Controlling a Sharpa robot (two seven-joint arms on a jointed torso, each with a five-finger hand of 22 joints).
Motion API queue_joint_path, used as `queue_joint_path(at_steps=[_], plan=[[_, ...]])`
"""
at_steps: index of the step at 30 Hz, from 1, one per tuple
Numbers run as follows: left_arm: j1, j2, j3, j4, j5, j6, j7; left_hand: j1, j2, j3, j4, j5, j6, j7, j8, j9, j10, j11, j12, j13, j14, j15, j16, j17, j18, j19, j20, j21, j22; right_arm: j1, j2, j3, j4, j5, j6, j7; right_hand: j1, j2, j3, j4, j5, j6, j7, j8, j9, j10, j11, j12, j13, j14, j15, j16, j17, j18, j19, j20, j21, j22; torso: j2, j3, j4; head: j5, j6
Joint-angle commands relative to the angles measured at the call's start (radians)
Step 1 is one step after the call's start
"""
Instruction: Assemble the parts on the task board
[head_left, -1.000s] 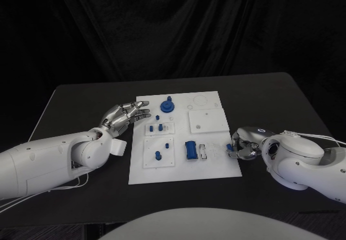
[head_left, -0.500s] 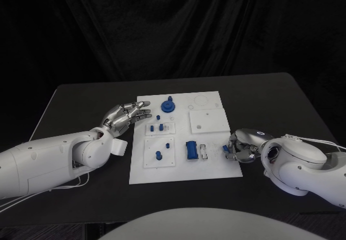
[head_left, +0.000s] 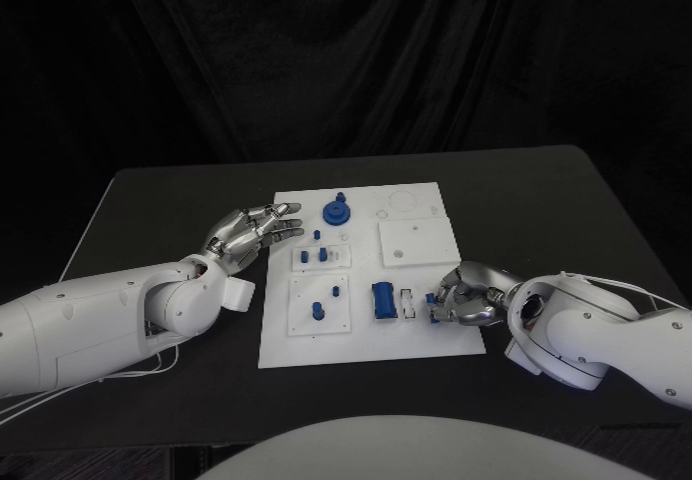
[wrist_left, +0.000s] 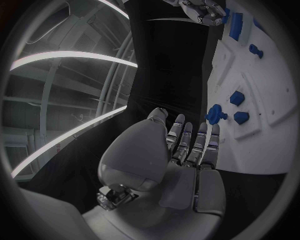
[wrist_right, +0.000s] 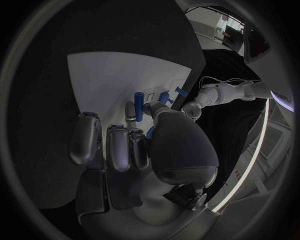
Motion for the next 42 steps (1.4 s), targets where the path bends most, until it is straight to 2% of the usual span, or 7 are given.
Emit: queue_joint_path(at_steps=[1, 29, 33, 34, 36, 37, 42], plan=[[-0.002, 0.002, 0.001, 0.002, 0.0, 0.014, 0.006, 0.008, -0.002, 0.006, -0.001, 0.003, 0.001, 0.014, 0.005, 0.001, 0.0, 0.004, -0.002, 0.0, -0.002, 0.008, 0.004, 0.001, -0.004, 0.002, 0.0, 0.005, -0.001, 0.002, 0.014, 0.0, -0.013, 0.094, -0.023, 0.048, -0.01, 0.0, 0.003, 0.002, -0.008, 0.02, -0.011, -0.005, -0.001, 0.102, 0.005, 0.003, 0.263, 0.066, 0.004, 0.005, -0.001, -0.018, 0.032, 0.001, 0.007, 0.174, 0.0, -0.0008, 0.0012, -0.001, 0.0], [-0.002, 0.002, 0.001, -0.001, 0.0, 0.018, 0.001, 0.01, -0.005, 0.008, -0.001, 0.004, -0.001, 0.016, 0.006, 0.001, 0.001, 0.006, -0.001, 0.0, -0.002, 0.008, 0.005, 0.001, -0.004, 0.003, 0.0, 0.006, 0.001, 0.001, 0.083, 0.0, -0.067, 0.082, -0.031, 0.051, -0.039, 0.005, 0.004, 0.022, -0.089, 0.022, -0.01, -0.015, -0.001, 0.102, 0.006, 0.003, 0.263, 0.06, 0.005, -0.003, -0.026, -0.015, 0.025, 0.002, -0.002, 0.17, 0.001, 0.0002, -0.0002, 0.0, 0.0], [-0.003, 0.004, 0.001, -0.003, 0.0, 0.02, 0.0, 0.01, -0.005, 0.008, -0.001, 0.004, -0.002, 0.016, 0.006, 0.0, 0.001, 0.006, -0.001, 0.0, -0.002, 0.008, 0.005, 0.001, -0.004, 0.002, 0.0, 0.006, 0.0, 0.001, 0.088, 0.0, -0.071, 0.076, -0.004, 0.031, -0.067, 0.005, -0.009, 0.042, -0.163, 0.018, -0.007, -0.024, -0.004, 0.102, 0.009, 0.003, 0.263, 0.058, 0.007, -0.006, -0.033, -0.014, 0.022, 0.004, -0.004, 0.169, 0.001, 0.0003, -0.0006, 0.002, 0.0], [-0.003, 0.004, 0.001, -0.003, 0.0, 0.02, 0.0, 0.01, -0.005, 0.008, -0.001, 0.004, -0.002, 0.016, 0.006, 0.0, 0.001, 0.006, -0.001, 0.0, -0.002, 0.008, 0.005, 0.001, -0.004, 0.002, 0.0, 0.006, 0.0, 0.001, 0.089, 0.0, -0.072, 0.075, 0.0, 0.028, -0.081, 0.006, -0.018, 0.053, -0.207, 0.016, -0.005, -0.028, -0.005, 0.102, 0.011, 0.003, 0.263, 0.057, 0.008, -0.008, -0.04, -0.013, 0.021, 0.005, -0.008, 0.167, 0.001, 0.0001, -0.0007, 0.003, 0.0], [-0.004, 0.005, 0.001, -0.003, 0.0, 0.021, 0.0, 0.01, -0.005, 0.008, -0.001, 0.004, -0.002, 0.016, 0.006, 0.0, 0.001, 0.006, -0.001, 0.0, -0.002, 0.008, 0.005, 0.001, -0.004, 0.002, 0.0, 0.006, 0.0, 0.001, 0.09, 0.0, -0.074, 0.074, 0.011, 0.02, -0.088, 0.008, -0.023, 0.058, -0.241, 0.016, -0.005, -0.03, -0.005, 0.102, 0.011, 0.003, 0.263, 0.056, 0.009, -0.01, -0.045, -0.013, 0.02, 0.006, -0.008, 0.167, 0.001, 0.0, -0.0004, 0.003, 0.0], [-0.004, 0.005, 0.001, -0.003, 0.0, 0.021, 0.0, 0.01, -0.005, 0.008, -0.001, 0.004, -0.002, 0.016, 0.006, 0.0, 0.001, 0.006, -0.001, 0.0, -0.002, 0.008, 0.005, 0.001, -0.004, 0.002, 0.0, 0.006, 0.0, 0.001, 0.091, 0.0, -0.074, 0.073, 0.015, 0.018, -0.113, 0.012, -0.039, 0.065, -0.312, 0.015, -0.002, -0.034, -0.006, 0.102, 0.014, 0.003, 0.263, 0.055, 0.011, -0.012, -0.048, -0.013, 0.019, 0.008, -0.011, 0.166, 0.001, -0.0001, 0.0001, 0.003, 0.0], [-0.005, 0.006, 0.001, -0.005, 0.0, 0.022, 0.0, 0.01, -0.005, 0.008, -0.001, 0.004, -0.002, 0.016, 0.006, 0.0, 0.001, 0.006, -0.001, 0.0, -0.002, 0.008, 0.005, 0.001, -0.004, 0.002, 0.0, 0.006, 0.0, 0.001, 0.094, 0.0, -0.078, 0.072, 0.021, 0.01, -0.162, 0.025, -0.07, 0.067, -0.416, 0.017, 0.001, -0.04, -0.007, 0.102, 0.017, 0.003, 0.263, 0.055, 0.014, -0.013, -0.054, -0.012, 0.017, 0.011, -0.015, 0.165, 0.001, -0.0002, 0.0001, 0.004, 0.0]])
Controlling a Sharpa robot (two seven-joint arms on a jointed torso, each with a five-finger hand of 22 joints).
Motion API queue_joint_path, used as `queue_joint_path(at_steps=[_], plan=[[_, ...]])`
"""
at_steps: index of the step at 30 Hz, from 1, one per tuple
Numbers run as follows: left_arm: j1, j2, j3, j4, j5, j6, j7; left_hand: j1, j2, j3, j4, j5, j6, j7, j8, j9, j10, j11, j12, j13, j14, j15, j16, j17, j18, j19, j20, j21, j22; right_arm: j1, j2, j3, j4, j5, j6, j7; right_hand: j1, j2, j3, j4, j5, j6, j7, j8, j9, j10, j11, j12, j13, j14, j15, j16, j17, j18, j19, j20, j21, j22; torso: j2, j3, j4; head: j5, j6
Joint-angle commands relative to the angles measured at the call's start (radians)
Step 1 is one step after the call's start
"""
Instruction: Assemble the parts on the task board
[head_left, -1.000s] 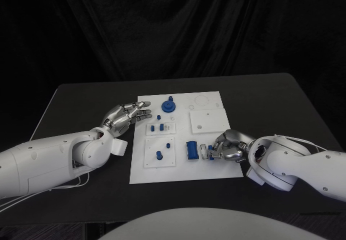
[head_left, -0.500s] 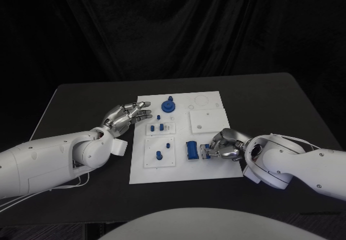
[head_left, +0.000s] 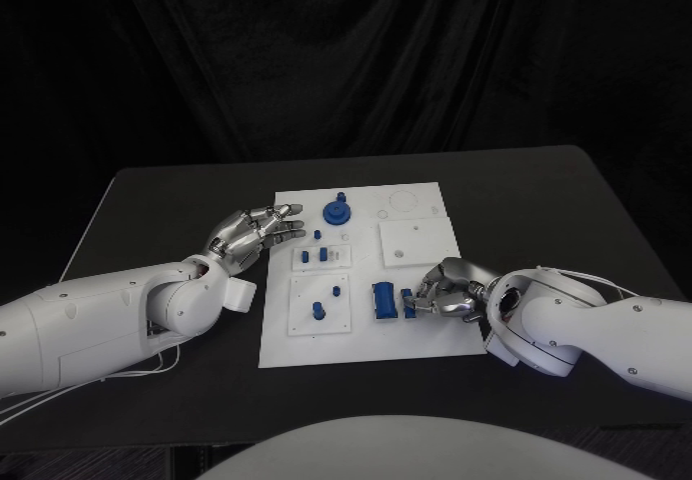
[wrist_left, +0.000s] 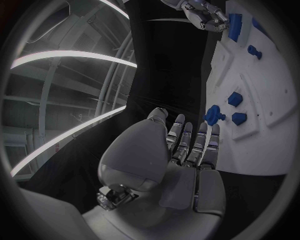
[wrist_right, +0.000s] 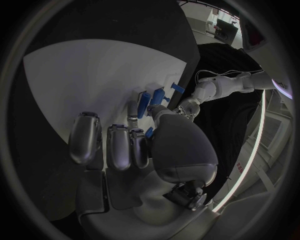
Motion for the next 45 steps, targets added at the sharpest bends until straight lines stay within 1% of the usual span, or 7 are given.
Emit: queue_joint_path(at_steps=[1, 7, 14, 26, 36, 42, 45], plan=[[-0.002, 0.002, 0.001, 0.0, 0.0, 0.015, 0.008, 0.006, -0.001, 0.006, 0.002, 0.004, -0.002, 0.016, 0.006, 0.001, 0.001, 0.007, -0.001, 0.0, 0.001, 0.006, 0.005, 0.001, -0.004, 0.002, 0.0, 0.006, 0.0, 0.0, 0.001, 0.0, -0.002, -0.011, 0.023, -0.03, -0.03, 0.007, -0.019, 0.001, -0.051, 0.002, 0.009, -0.008, -0.002, 0.106, 0.006, 0.003, 0.263, 0.056, 0.008, -0.005, -0.003, -0.012, 0.021, 0.008, -0.006, 0.165, 0.0, -0.0004, 0.0003, 0.001, 0.0], [-0.004, 0.004, 0.001, -0.002, 0.0, 0.017, 0.007, 0.007, -0.001, 0.006, 0.002, 0.004, -0.004, 0.016, 0.005, 0.0, 0.0, 0.007, -0.001, 0.0, 0.0, 0.006, 0.005, 0.001, -0.004, 0.002, 0.0, 0.006, -0.001, 0.0, 0.001, 0.0, -0.003, -0.012, 0.013, -0.024, -0.133, 0.037, -0.089, 0.002, -0.222, 0.006, 0.006, -0.01, 0.002, 0.106, 0.004, 0.003, 0.263, 0.055, 0.006, -0.006, -0.008, -0.011, 0.02, 0.007, -0.009, 0.164, 0.0, -0.0003, 0.0006, 0.0, 0.0], [-0.006, 0.003, 0.001, -0.002, 0.0, 0.018, 0.008, 0.007, -0.001, 0.007, 0.002, 0.004, -0.005, 0.016, 0.005, 0.0, 0.0, 0.007, -0.001, 0.0, 0.0, 0.006, 0.005, 0.001, -0.004, 0.001, 0.0, 0.005, -0.002, 0.0, -0.006, 0.0, -0.003, -0.011, -0.021, 0.013, -0.149, 0.049, -0.107, 0.003, -0.248, 0.007, 0.005, -0.008, 0.004, 0.106, 0.003, 0.003, 0.263, 0.055, 0.005, -0.006, -0.011, -0.011, 0.019, 0.007, -0.01, 0.163, 0.0, -0.0001, -0.0001, 0.002, 0.0], [-0.007, -0.01, 0.001, 0.004, 0.0, 0.007, 0.017, 0.008, -0.002, 0.008, 0.001, 0.005, -0.001, 0.016, 0.006, 0.001, 0.0, 0.007, -0.002, 0.0, 0.0, 0.006, 0.005, 0.001, -0.004, 0.003, 0.0, 0.007, 0.003, 0.001, -0.051, 0.0, 0.008, 0.014, -0.102, 0.141, -0.006, 0.039, -0.105, -0.027, -0.067, 0.024, -0.006, 0.012, 0.021, 0.106, -0.007, 0.003, 0.263, 0.047, -0.003, -0.027, -0.057, -0.007, 0.012, -0.001, -0.032, 0.158, -0.001, 0.0, 0.0, 0.009, 0.0], [-0.009, -0.021, 0.001, 0.018, -0.003, -0.033, 0.065, 0.02, -0.015, 0.023, 0.001, 0.032, 0.016, 0.018, 0.02, 0.003, 0.018, 0.009, 0.006, 0.001, 0.02, 0.013, 0.018, 0.002, -0.006, 0.024, 0.0, 0.021, 0.026, 0.001, -0.095, -0.001, 0.025, 0.021, -0.144, 0.217, 0.069, 0.029, -0.103, -0.044, -0.09, 0.012, -0.009, 0.036, 0.038, 0.106, -0.01, 0.003, 0.263, 0.047, -0.005, -0.03, -0.066, -0.007, 0.012, -0.003, -0.035, 0.157, -0.006, 0.0016, 0.001, 0.009, 0.0], [-0.008, -0.052, 0.001, 0.083, -0.005, -0.119, 0.145, -0.027, -0.045, 0.026, 0.009, 0.091, 0.037, 0.008, 0.038, 0.003, 0.063, 0.0, 0.017, 0.0, 0.04, -0.006, 0.027, 0.001, 0.003, 0.043, -0.002, 0.038, 0.04, 0.001, -0.112, -0.001, 0.014, 0.125, -0.333, 0.449, 0.192, 0.039, -0.052, -0.012, 0.034, 0.008, -0.009, 0.053, 0.041, -0.114, -0.011, -0.142, -0.077, -0.072, 0.001, -0.355, -0.587, 0.062, -0.13, 0.003, -0.45, 0.017, -0.013, 0.0031, -0.0028, 0.026, 0.0], [-0.003, -0.059, 0.001, 0.103, -0.004, -0.147, 0.156, -0.149, -0.013, -0.009, 0.009, -0.039, 0.047, 0.01, 0.046, 0.003, 0.08, 0.002, 0.015, 0.0, 0.05, -0.014, 0.028, 0.0, 0.012, 0.038, -0.001, 0.035, 0.03, 0.002, -0.103, -0.001, -0.008, 0.228, -0.398, 0.562, 0.208, 0.034, -0.025, 0.002, 0.087, 0.005, 0.001, 0.057, 0.037, -0.219, 0.002, -0.236, -0.232, -0.131, 0.015, -0.514, -0.782, 0.091, -0.209, 0.019, -0.681, -0.079, -0.016, 0.0039, -0.003, 0.032, 0.0]])
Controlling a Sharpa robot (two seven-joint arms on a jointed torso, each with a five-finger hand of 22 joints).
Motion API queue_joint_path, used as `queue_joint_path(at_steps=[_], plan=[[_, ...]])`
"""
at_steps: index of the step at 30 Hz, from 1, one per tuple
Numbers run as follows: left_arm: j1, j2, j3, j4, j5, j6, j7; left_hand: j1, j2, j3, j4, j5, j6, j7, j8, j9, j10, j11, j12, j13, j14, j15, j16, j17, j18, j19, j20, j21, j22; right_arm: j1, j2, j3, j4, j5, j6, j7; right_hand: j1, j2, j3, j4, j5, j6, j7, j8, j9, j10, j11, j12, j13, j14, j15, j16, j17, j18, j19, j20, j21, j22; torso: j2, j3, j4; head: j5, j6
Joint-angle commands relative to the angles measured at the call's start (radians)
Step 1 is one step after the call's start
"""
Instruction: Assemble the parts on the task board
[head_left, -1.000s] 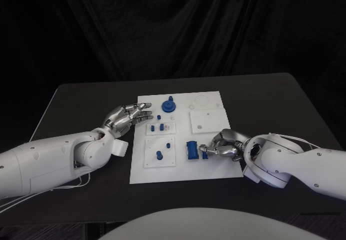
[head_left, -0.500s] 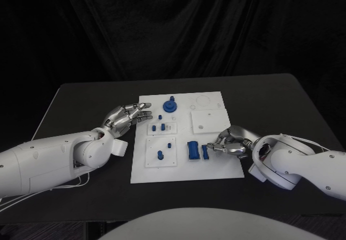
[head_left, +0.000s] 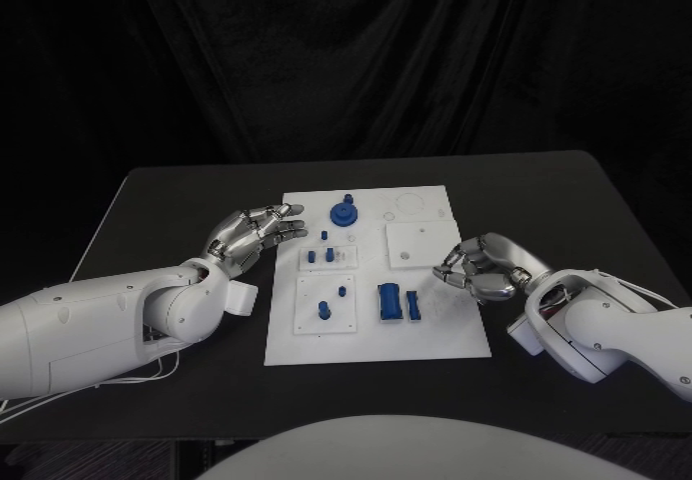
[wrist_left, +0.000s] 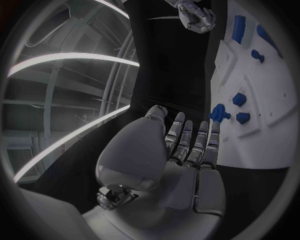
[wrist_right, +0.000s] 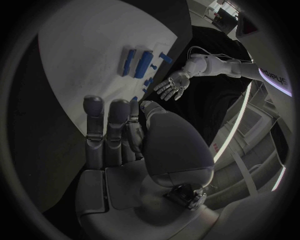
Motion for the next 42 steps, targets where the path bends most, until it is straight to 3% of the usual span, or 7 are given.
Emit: queue_joint_path(at_steps=[1, 13, 20, 30, 31, 37, 42], plan=[[0.009, 0.0, 0.001, 0.019, -0.002, -0.083, 0.099, -0.087, 0.027, -0.032, 0.005, -0.087, 0.005, 0.005, 0.006, -0.001, 0.01, 0.004, 0.0, -0.001, 0.004, -0.007, 0.003, -0.001, 0.013, -0.013, 0.001, -0.004, -0.02, 0.003, 0.012, 0.001, -0.027, 0.2, -0.175, 0.278, 0.003, -0.002, 0.017, 0.003, 0.033, -0.007, 0.005, 0.003, -0.005, -0.075, 0.009, -0.066, -0.107, -0.036, 0.011, -0.092, -0.104, 0.026, -0.049, 0.011, -0.148, -0.058, -0.008, 0.0021, -0.0021, 0.008, 0.0], [0.019, 0.066, 0.001, 0.008, 0.009, -0.118, 0.107, -0.213, 0.091, -0.151, 0.002, -0.357, -0.08, -0.032, -0.022, -0.008, -0.056, -0.044, -0.049, -0.002, -0.161, -0.037, -0.158, -0.012, 0.051, -0.185, 0.0, -0.088, -0.178, 0.017, 0.069, 0.001, -0.143, 0.663, 0.087, 0.587, -0.311, 0.042, -0.058, 0.004, -0.084, -0.231, 0.231, -0.216, -0.195, -0.848, 0.281, -0.746, -0.814, -0.812, 0.323, -0.483, -0.34, -0.067, -0.725, 0.234, -0.605, -0.445, -0.058, 0.0075, -0.0093, 0.018, 0.0], [0.019, 0.106, 0.001, -0.018, 0.013, -0.112, 0.126, -0.2, 0.095, -0.168, 0.002, -0.357, -0.145, -0.065, -0.05, -0.014, -0.078, -0.071, -0.059, -0.002, -0.181, -0.058, -0.193, -0.016, 0.047, -0.197, -0.003, -0.09, -0.191, 0.004, 0.086, 0.001, -0.209, 0.83, 0.301, 0.671, -0.328, 0.067, -0.132, 0.005, -0.166, -0.47, 0.082, -0.364, -0.294, -1.132, 0.318, -0.905, -0.944, -1.179, 0.388, -0.676, -0.454, -0.095, -1.16, 0.276, -0.641, -0.941, -0.099, 0.0145, -0.019, 0.03, 0.0], [0.017, 0.139, 0.001, -0.055, 0.013, -0.088, 0.134, -0.175, 0.106, -0.182, 0.001, -0.327, -0.185, -0.096, -0.079, -0.016, -0.132, -0.105, -0.1, -0.005, -0.193, -0.085, -0.227, -0.019, 0.062, -0.209, -0.004, -0.092, -0.199, -0.006, 0.101, 0.001, -0.252, 0.87, 0.386, 0.727, -0.308, 0.108, -0.191, 0.004, -0.189, -0.559, 0.013, -0.397, -0.331, -1.212, 0.279, -0.963, -1.013, -1.247, 0.384, -0.708, -0.489, -0.092, -1.184, 0.274, -0.641, -0.986, -0.101, 0.0194, -0.0231, 0.019, 0.0], [0.017, 0.135, 0.001, -0.052, 0.007, -0.103, 0.027, -0.549, 0.047, -0.096, -0.087, -0.436, -0.354, -0.127, -0.153, -0.069, -0.168, -0.176, -0.287, -0.064, -0.24, -0.134, -0.364, -0.064, 0.009, -0.235, -0.09, -0.188, -0.318, -0.003, 0.101, 0.0, -0.249, 0.818, 0.303, 0.67, -0.612, 0.007, -0.112, -0.086, -0.298, -0.655, -0.04, -0.489, -0.407, -1.293, 0.201, -1.095, -1.055, -1.277, 0.291, -0.803, -0.553, -0.155, -1.214, 0.182, -0.67, -1.075, -0.098, 0.0172, -0.0215, 0.022, 0.0], [0.013, 0.142, 0.02, -0.046, -0.002, -0.151, 0.013, -0.715, 0.02, -0.059, -0.123, -0.483, -0.439, -0.197, -0.153, -0.069, -0.194, -0.176, -0.372, -0.064, -0.24, -0.161, -0.431, -0.064, 0.009, -0.305, -0.127, -0.188, -0.373, -0.013, 0.114, 0.024, -0.248, 0.833, 0.255, 0.664, -1.089, 0.007, -0.112, -0.288, -0.466, -0.872, -0.04, -0.678, -0.407, -1.293, 0.031, -1.289, -1.146, -1.358, 0.089, -1.004, -0.553, -0.155, -1.289, -0.022, -0.67, -1.27, -0.1, 0.0143, -0.0153, 0.014, 0.024], [0.006, 0.155, 0.057, -0.034, -0.018, -0.246, -0.015, -0.835, 0.0, -0.032, -0.151, -0.52, -0.496, -0.197, -0.153, -0.069, -0.269, -0.176, -0.432, -0.064, -0.24, -0.177, -0.477, -0.064, -0.004, -0.305, -0.155, -0.188, -0.412, -0.033, 0.14, 0.07, -0.246, 0.864, 0.16, 0.653, -1.218, 0.007, -0.112, -0.288, -0.543, -0.872, -0.04, -0.678, -0.407, -1.293, 0.031, -1.376, -1.146, -1.358, 0.089, -1.004, -0.553, -0.155, -1.289, -0.022, -0.67, -1.27, -0.104, 0.0086, -0.0031, -0.001, 0.072]])
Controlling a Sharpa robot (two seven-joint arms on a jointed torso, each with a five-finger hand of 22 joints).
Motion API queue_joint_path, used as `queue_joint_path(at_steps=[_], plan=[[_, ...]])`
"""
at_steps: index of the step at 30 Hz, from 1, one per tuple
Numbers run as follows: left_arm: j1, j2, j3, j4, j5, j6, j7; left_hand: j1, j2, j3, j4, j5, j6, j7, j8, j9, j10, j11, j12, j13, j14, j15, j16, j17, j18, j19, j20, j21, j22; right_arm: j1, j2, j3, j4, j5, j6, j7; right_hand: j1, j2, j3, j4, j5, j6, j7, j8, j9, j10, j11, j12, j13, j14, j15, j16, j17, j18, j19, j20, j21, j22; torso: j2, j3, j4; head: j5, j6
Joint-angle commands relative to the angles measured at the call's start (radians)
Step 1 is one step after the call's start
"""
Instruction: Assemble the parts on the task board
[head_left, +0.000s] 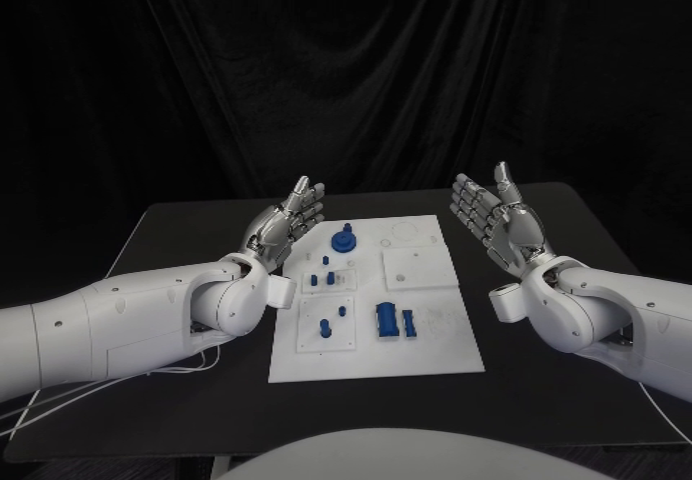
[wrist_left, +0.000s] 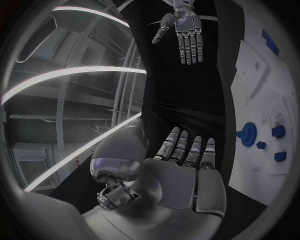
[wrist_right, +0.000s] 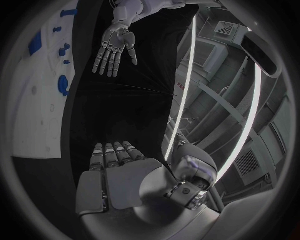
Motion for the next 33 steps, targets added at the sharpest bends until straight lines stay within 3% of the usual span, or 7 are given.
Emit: queue_joint_path(at_steps=[1, 3, 5, 8, 14, 17, 33], plan=[[-0.006, 0.011, 0.022, 0.012, -0.024, -0.127, -0.03, -0.261, -0.043, 0.054, -0.063, -0.08, -0.121, -0.023, -0.016, -0.01, -0.072, -0.013, -0.13, -0.011, -0.007, -0.038, -0.098, -0.008, -0.034, -0.021, -0.061, -0.021, -0.084, -0.014, 0.018, 0.026, 0.004, 0.04, -0.133, -0.019, -0.048, 0.0, 0.001, -0.004, -0.004, -0.004, 0.0, -0.003, -0.001, 0.0, -0.003, -0.005, -0.001, 0.0, -0.005, -0.004, -0.001, -0.007, 0.0, -0.005, -0.004, -0.026, -0.005, -0.0068, 0.0144, -0.013, 0.042], [-0.011, 0.02, 0.05, 0.021, -0.037, -0.198, -0.05, -0.303, -0.05, 0.064, -0.073, -0.093, -0.141, -0.023, -0.016, -0.01, -0.072, -0.013, -0.152, -0.011, -0.007, -0.044, -0.114, -0.008, -0.115, -0.021, -0.071, -0.021, -0.098, -0.026, 0.033, 0.053, 0.005, 0.058, -0.188, -0.026, -0.125, 0.0, 0.001, -0.004, -0.004, -0.004, 0.0, -0.003, -0.001, 0.0, -0.003, -0.005, -0.001, 0.0, -0.005, -0.004, -0.001, -0.007, 0.0, -0.005, -0.004, -0.026, -0.007, -0.0101, 0.0215, -0.022, 0.069], [-0.016, 0.029, 0.076, 0.029, -0.048, -0.265, -0.069, -0.353, -0.058, 0.075, -0.084, -0.108, -0.164, -0.023, -0.016, -0.01, -0.072, -0.013, -0.177, -0.011, -0.007, -0.12, -0.132, -0.008, -0.115, -0.021, -0.082, -0.021, -0.114, -0.043, 0.055, 0.092, 0.007, 0.084, -0.268, -0.036, -0.125, 0.0, 0.001, -0.004, -0.004, -0.004, 0.0, -0.003, -0.001, 0.0, -0.003, -0.005, -0.001, 0.0, -0.005, -0.004, -0.001, -0.007, 0.0, -0.005, -0.004, -0.026, -0.01, -0.0151, 0.0321, -0.036, 0.11], [-0.021, 0.04, 0.108, 0.039, -0.062, -0.345, -0.093, -0.4, -0.133, 0.084, -0.096, -0.122, -0.186, -0.023, -0.016, -0.01, -0.072, -0.013, -0.201, -0.011, -0.007, -0.12, -0.15, -0.008, -0.115, -0.021, -0.093, -0.021, -0.129, -0.059, 0.075, 0.129, 0.008, 0.108, -0.344, -0.045, -0.125, 0.0, 0.001, -0.004, -0.004, -0.004, 0.0, -0.003, -0.001, 0.0, -0.003, -0.005, -0.001, 0.0, -0.005, -0.004, -0.001, -0.007, 0.0, -0.005, -0.004, -0.026, -0.014, -0.02, 0.0427, -0.049, 0.151], [-0.03, 0.056, 0.154, 0.053, -0.082, -0.463, -0.127, -0.491, -0.133, 0.168, -0.12, -0.15, -0.228, -0.023, -0.016, -0.01, -0.072, -0.013, -0.247, -0.011, -0.007, -0.12, -0.185, -0.008, -0.115, -0.021, -0.112, -0.021, -0.159, -0.082, 0.105, 0.181, 0.01, 0.143, -0.45, -0.058, -0.125, 0.0, 0.001, -0.004, -0.004, -0.004, 0.0, -0.003, -0.001, 0.0, -0.003, -0.005, -0.001, 0.0, -0.005, -0.004, -0.001, -0.007, 0.0, -0.005, -0.004, -0.026, -0.019, -0.0273, 0.0582, -0.069, 0.211], [-0.032, 0.06, 0.164, 0.056, -0.087, -0.488, -0.134, -0.527, -0.133, 0.168, -0.197, -0.162, -0.245, -0.023, -0.016, -0.01, -0.072, -0.013, -0.265, -0.011, -0.007, -0.12, -0.199, -0.008, -0.115, -0.021, -0.19, -0.021, -0.17, -0.086, 0.11, 0.19, 0.011, 0.149, -0.471, -0.061, -0.125, 0.0, 0.001, -0.004, -0.004, -0.004, 0.0, -0.003, -0.001, 0.0, -0.003, -0.005, -0.001, 0.0, -0.005, -0.004, -0.001, -0.007, 0.0, -0.005, -0.004, -0.026, -0.02, -0.0289, 0.0616, -0.073, 0.225], [-0.032, 0.061, 0.167, 0.057, -0.088, -0.496, -0.137, -0.662, -0.133, 0.168, -0.197, -0.248, -0.304, -0.023, -0.016, -0.01, -0.072, -0.013, -0.333, -0.011, -0.007, -0.12, -0.304, -0.008, -0.115, -0.021, -0.19, -0.021, -0.26, -0.087, 0.111, 0.192, 0.011, 0.151, -0.475, -0.061, -0.125, 0.0, 0.001, -0.004, -0.004, -0.004, 0.0, -0.003, -0.001, 0.0, -0.003, -0.005, -0.001, 0.0, -0.005, -0.004, -0.001, -0.007, 0.0, -0.005, -0.004, -0.026, -0.02, -0.0294, 0.0628, -0.075, 0.229]])
